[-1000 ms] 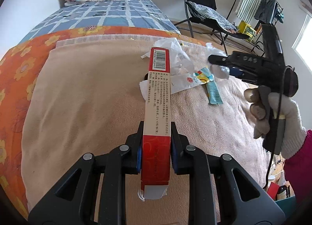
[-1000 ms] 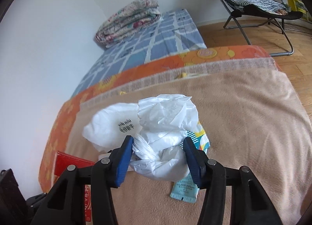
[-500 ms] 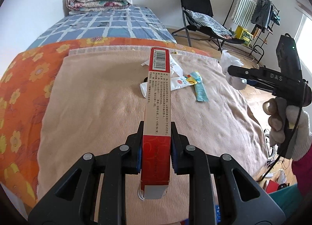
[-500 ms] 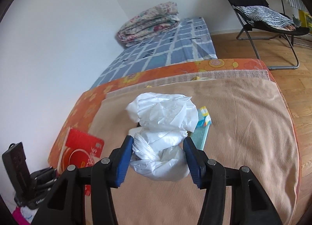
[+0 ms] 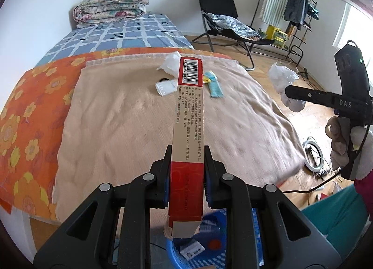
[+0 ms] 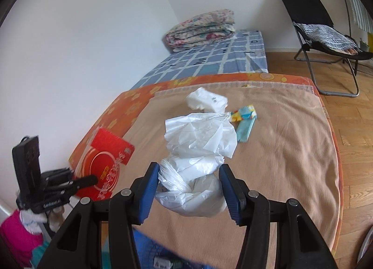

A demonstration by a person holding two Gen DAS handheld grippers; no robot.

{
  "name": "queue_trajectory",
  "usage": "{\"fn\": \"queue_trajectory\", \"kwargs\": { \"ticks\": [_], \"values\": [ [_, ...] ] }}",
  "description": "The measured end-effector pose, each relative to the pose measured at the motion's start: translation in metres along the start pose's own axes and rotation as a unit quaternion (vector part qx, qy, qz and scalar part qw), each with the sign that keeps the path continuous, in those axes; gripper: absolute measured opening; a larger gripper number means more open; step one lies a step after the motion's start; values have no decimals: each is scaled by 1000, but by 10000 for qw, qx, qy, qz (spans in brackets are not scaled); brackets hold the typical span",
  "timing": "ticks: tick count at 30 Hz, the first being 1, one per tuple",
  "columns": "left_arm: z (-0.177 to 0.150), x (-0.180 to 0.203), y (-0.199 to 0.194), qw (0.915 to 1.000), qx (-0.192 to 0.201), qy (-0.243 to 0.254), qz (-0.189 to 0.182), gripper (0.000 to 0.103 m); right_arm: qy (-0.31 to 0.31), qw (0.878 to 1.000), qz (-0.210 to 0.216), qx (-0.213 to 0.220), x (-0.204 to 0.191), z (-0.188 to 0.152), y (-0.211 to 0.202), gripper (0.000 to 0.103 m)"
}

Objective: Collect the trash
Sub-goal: 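Carry the tissue box and plastic bag with both grippers over the basket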

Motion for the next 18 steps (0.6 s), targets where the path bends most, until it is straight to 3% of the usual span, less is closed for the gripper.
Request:
{"fn": "queue_trajectory", "kwargs": {
  "ticks": [11, 18],
  "values": [
    [-70, 29, -17, 9988, -377, -18, -303, 21, -412, 9982, 378, -232, -33, -65, -31, 55],
    [-109, 41, -13, 9970, -687, 53, -364, 21, -560, 9969, 334, -447, -37, -101, -33, 55]
  ]
}}
Point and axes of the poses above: each gripper's, at about its wrist camera, not at the fingertips, and y roughly the way its jaws point, x to its right, z to its top, the point moved 9 cm from there along y, roughly the way its jaws point, and after that the axes turned 1 degree about y, right-handed, at the moved point
